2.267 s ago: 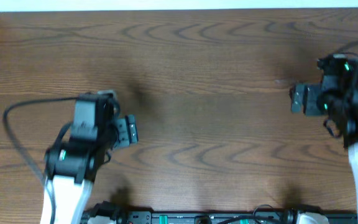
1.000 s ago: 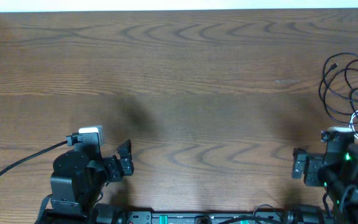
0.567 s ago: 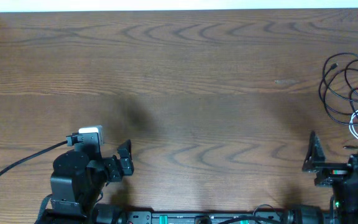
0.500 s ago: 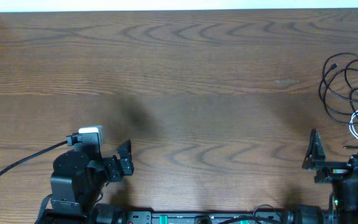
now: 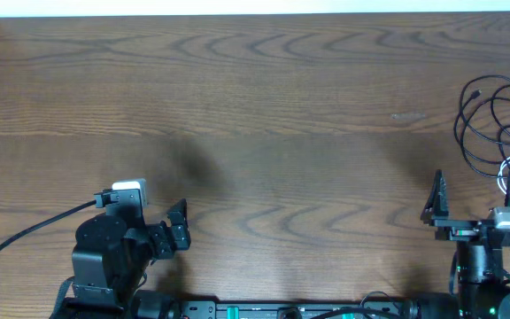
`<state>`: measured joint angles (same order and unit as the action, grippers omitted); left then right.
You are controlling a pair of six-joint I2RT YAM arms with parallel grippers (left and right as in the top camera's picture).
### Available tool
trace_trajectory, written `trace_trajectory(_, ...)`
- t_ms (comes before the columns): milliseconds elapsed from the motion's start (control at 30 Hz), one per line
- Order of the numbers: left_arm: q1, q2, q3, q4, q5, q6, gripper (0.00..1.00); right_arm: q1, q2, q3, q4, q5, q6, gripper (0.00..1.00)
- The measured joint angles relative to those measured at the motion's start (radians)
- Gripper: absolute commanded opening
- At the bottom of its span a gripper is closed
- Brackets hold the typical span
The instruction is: Untangle cables
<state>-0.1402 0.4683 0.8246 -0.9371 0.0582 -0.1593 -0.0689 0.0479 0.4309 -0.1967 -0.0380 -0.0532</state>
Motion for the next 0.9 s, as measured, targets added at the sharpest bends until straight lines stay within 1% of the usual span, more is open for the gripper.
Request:
trace_trajectory(100, 0.0, 0.0, 0.0, 0.0, 0.0, 0.0, 0.99, 0.0, -0.031, -0.06, 0.071, 0.012, -0.003, 0.99)
trace_trajectory(300, 0.0, 0.0, 0.0, 0.0, 0.0, 0.0, 0.99, 0.0, -0.036, -0.182, 0.209, 0.021, -0.036, 0.99)
trace_trajectory(533, 0.0, 0.0, 0.0, 0.0, 0.0, 0.0, 0.99, 0.0, -0.036, -0.348, 0.262, 0.027, -0.077, 0.99)
trace_trajectory(600, 0.0, 0.0, 0.0, 0.0, 0.0, 0.0, 0.99, 0.003, -0.036, -0.393, 0.267, 0.026, -0.084, 0.99)
trace_trajectory(667, 0.0, 0.0, 0.0, 0.0, 0.0, 0.0, 0.99, 0.014, -0.036, -0.417, 0.225, 0.023, -0.087, 0.99)
trace_trajectory(800, 0.0, 0.0, 0.0, 0.0, 0.0, 0.0, 0.98, 0.034, -0.036, -0.424, 0.137, 0.011, -0.087, 0.99)
trace_trajectory(900, 0.0, 0.0, 0.0, 0.0, 0.0, 0.0, 0.98, 0.038, -0.036, -0.424, 0.126, 0.011, -0.086, 0.99)
